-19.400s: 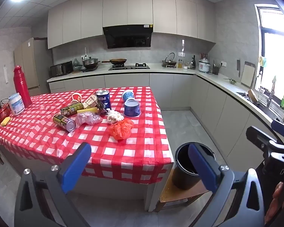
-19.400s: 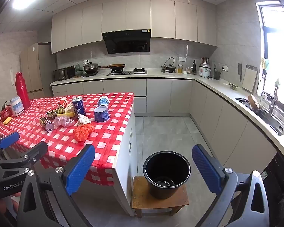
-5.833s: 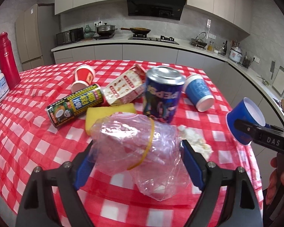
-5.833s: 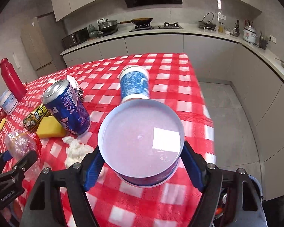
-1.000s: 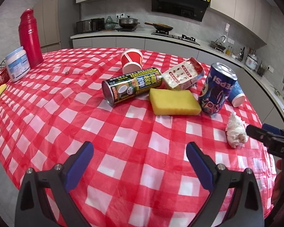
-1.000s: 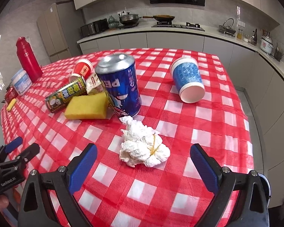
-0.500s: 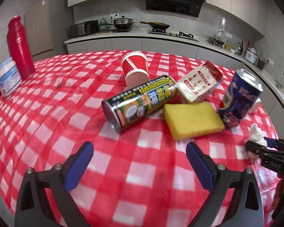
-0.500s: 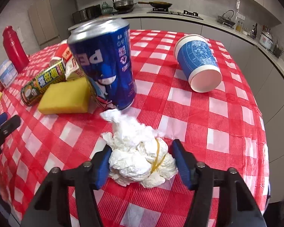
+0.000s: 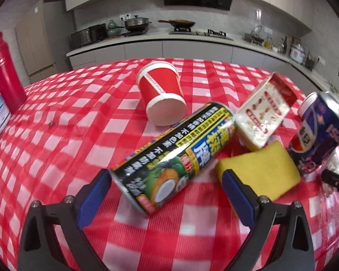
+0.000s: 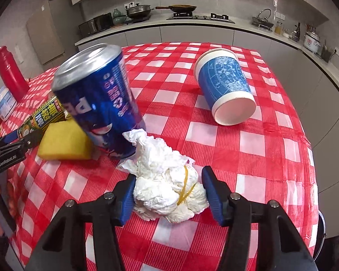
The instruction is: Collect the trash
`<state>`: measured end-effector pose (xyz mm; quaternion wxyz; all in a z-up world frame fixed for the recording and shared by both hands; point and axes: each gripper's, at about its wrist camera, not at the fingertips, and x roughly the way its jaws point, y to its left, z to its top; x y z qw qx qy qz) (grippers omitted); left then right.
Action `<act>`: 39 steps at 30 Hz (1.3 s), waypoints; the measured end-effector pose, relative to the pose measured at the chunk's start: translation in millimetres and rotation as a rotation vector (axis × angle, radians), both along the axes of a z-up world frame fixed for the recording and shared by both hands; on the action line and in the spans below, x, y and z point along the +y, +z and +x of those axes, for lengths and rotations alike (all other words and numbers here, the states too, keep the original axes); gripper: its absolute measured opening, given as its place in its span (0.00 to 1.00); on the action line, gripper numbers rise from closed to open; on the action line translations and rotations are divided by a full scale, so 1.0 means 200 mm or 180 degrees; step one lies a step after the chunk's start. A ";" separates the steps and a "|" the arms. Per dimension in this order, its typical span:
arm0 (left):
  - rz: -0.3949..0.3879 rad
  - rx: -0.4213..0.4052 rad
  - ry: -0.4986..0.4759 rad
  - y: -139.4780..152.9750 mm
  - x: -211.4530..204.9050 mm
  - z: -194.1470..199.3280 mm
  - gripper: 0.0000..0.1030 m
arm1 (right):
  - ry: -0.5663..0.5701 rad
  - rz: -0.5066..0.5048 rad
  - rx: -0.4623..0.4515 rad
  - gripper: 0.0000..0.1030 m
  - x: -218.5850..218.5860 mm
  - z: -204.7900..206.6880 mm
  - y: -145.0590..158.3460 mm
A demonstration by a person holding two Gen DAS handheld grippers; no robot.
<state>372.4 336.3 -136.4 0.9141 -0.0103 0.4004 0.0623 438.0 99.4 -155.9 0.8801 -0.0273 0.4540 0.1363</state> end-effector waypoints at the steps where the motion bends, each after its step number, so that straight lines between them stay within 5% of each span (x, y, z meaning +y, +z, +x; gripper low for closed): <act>1: 0.0010 0.0022 -0.0019 0.00 0.00 0.03 0.96 | -0.0004 0.0004 0.0001 0.56 -0.01 0.01 0.00; 4: 0.0001 0.0060 -0.0070 -0.01 -0.01 0.07 0.95 | -0.0032 -0.0003 0.0006 0.56 -0.03 0.02 0.01; 9: -0.0359 0.0144 -0.0230 0.00 -0.05 0.01 0.46 | -0.0096 0.0026 0.0004 0.56 -0.07 0.02 0.01; 10: -0.0328 0.0127 -0.0231 0.00 -0.07 -0.02 0.44 | -0.0107 0.0043 0.0001 0.56 -0.08 0.02 0.01; 12: -0.0208 0.0037 -0.0167 0.01 -0.09 -0.07 0.52 | -0.0120 0.0067 -0.0003 0.56 -0.10 0.03 0.01; 15: -0.0083 -0.0071 -0.0114 0.03 -0.10 -0.06 0.85 | -0.0123 0.0096 -0.0007 0.56 -0.10 0.03 0.01; 23: -0.0009 -0.0060 -0.0290 0.03 -0.11 0.17 0.86 | -0.0210 0.0083 -0.0004 0.56 -0.16 0.02 0.02; 26: -0.0089 0.0036 -0.0354 0.00 -0.12 0.21 0.78 | -0.0250 0.0058 0.0001 0.56 -0.17 0.03 0.01; 30: -0.0262 0.0044 -0.0360 0.02 -0.12 0.14 0.53 | -0.0258 0.0070 0.0010 0.56 -0.18 0.04 0.00; 34: -0.0272 0.0034 -0.0325 0.02 -0.14 -0.01 0.52 | -0.0242 0.0093 -0.0002 0.56 -0.17 0.04 0.01; 37: -0.0313 0.0010 -0.0201 0.03 -0.14 -0.06 0.57 | -0.0229 0.0100 -0.0009 0.56 -0.16 0.04 0.02; 39: -0.0265 -0.0070 -0.0088 0.05 -0.13 -0.05 0.88 | -0.0222 0.0093 -0.0019 0.56 -0.16 0.04 0.02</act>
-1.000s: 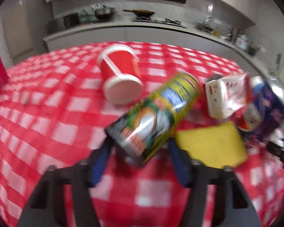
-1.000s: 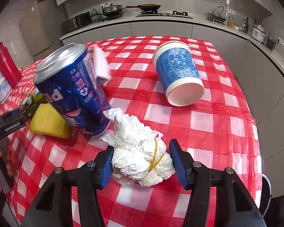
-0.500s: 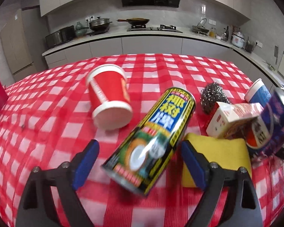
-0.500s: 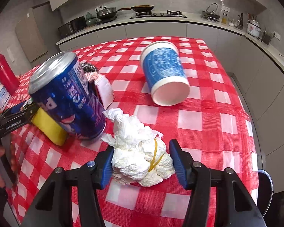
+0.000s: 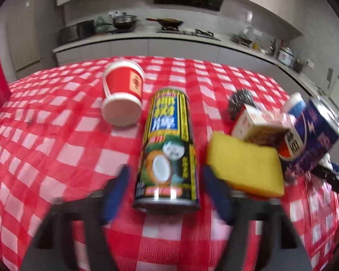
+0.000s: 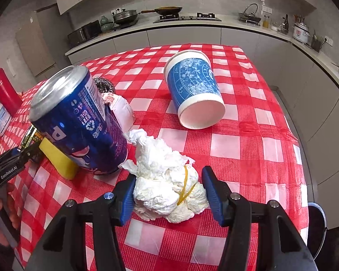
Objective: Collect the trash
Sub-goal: 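Grasp the green-yellow coconut-juice can with the left tool, then carry the tissue in the right tool and the can in the left tool over the bin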
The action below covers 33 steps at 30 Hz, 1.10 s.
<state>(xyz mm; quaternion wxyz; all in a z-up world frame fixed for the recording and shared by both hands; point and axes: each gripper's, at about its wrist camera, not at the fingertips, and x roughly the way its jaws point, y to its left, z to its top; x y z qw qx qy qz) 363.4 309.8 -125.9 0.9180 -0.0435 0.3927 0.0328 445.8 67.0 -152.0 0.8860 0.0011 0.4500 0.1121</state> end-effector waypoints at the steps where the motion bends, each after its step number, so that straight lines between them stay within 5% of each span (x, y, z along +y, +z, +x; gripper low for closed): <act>1: 0.0028 -0.0033 0.0026 0.01 0.00 0.03 0.91 | 0.0002 -0.0003 0.0005 0.56 0.00 0.00 0.00; 5: 0.0081 0.0130 0.0039 -0.02 0.02 0.20 0.89 | 0.0002 -0.0031 0.0022 0.56 0.01 0.01 -0.01; 8: -0.0100 0.0339 0.0008 -0.09 0.07 0.26 0.52 | -0.0002 -0.0046 0.0052 0.56 0.03 0.02 -0.02; 33: -0.0028 0.0025 0.0196 -0.03 0.02 -0.16 0.52 | 0.0020 -0.0052 -0.0132 0.55 0.02 -0.13 0.08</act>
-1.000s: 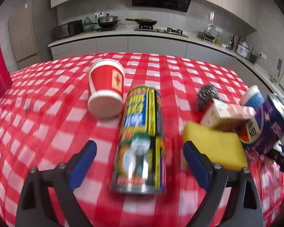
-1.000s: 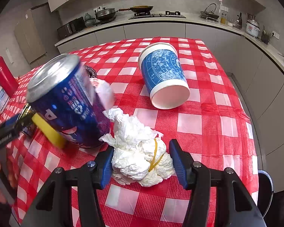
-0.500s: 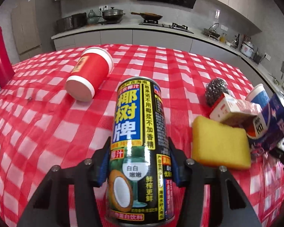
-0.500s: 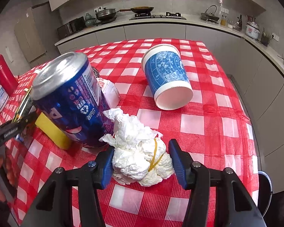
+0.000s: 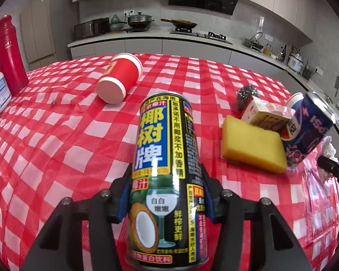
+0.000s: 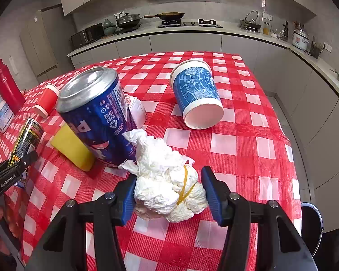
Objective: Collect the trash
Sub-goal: 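Carry the tissue in the right tool and the can in the left tool over the bin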
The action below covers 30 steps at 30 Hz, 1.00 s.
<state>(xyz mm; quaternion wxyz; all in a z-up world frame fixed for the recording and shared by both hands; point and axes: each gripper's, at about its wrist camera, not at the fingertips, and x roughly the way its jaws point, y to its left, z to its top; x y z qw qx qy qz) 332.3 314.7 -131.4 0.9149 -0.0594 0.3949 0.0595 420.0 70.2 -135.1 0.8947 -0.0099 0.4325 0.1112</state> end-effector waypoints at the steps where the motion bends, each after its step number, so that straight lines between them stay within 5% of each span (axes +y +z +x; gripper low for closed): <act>1: 0.0004 -0.0011 -0.0007 0.00 0.00 -0.02 0.52 | 0.0001 0.0004 -0.0004 0.55 -0.01 0.00 0.00; 15: -0.0015 -0.0082 -0.0114 0.02 -0.25 -0.18 0.52 | 0.0003 0.0086 -0.0126 0.55 -0.18 -0.15 0.10; 30: 0.0030 -0.0183 -0.0260 0.10 -0.68 -0.33 0.52 | -0.0017 0.0226 -0.0168 0.55 -0.59 -0.36 0.14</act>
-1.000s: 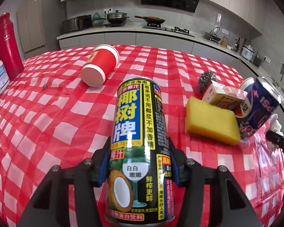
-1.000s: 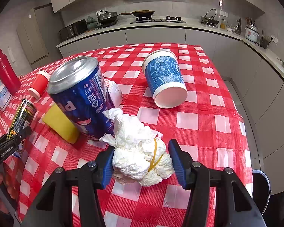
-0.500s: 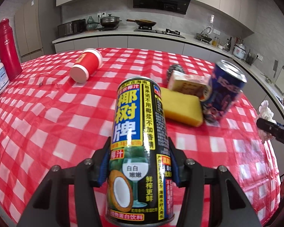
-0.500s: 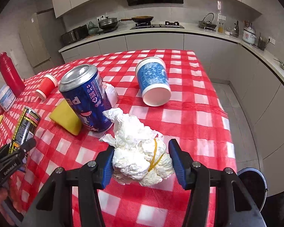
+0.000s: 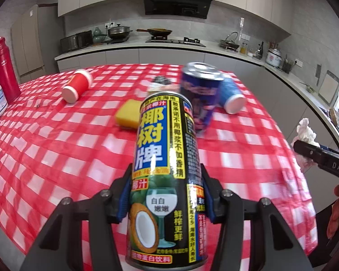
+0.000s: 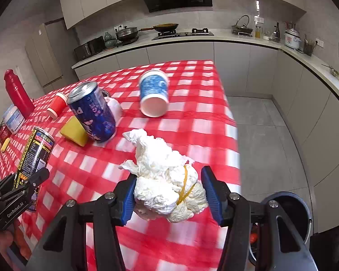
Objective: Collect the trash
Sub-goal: 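Carry the tissue in the right tool and the can in the left tool over the bin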
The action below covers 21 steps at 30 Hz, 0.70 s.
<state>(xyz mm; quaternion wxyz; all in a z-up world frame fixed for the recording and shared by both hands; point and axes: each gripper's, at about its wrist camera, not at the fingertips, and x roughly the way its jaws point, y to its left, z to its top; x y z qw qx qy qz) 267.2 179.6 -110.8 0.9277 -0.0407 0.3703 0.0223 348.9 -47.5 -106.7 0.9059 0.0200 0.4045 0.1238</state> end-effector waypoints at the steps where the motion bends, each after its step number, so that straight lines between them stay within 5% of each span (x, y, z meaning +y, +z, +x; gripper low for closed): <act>1: 0.0001 -0.0003 -0.0015 0.00 -0.03 -0.01 0.52 | -0.0012 0.0001 -0.0003 0.55 -0.03 -0.01 0.00; 21: -0.0010 -0.0077 -0.0566 0.09 -0.76 -0.10 0.52 | -0.0532 0.0035 -0.0067 0.55 -0.81 -0.27 0.08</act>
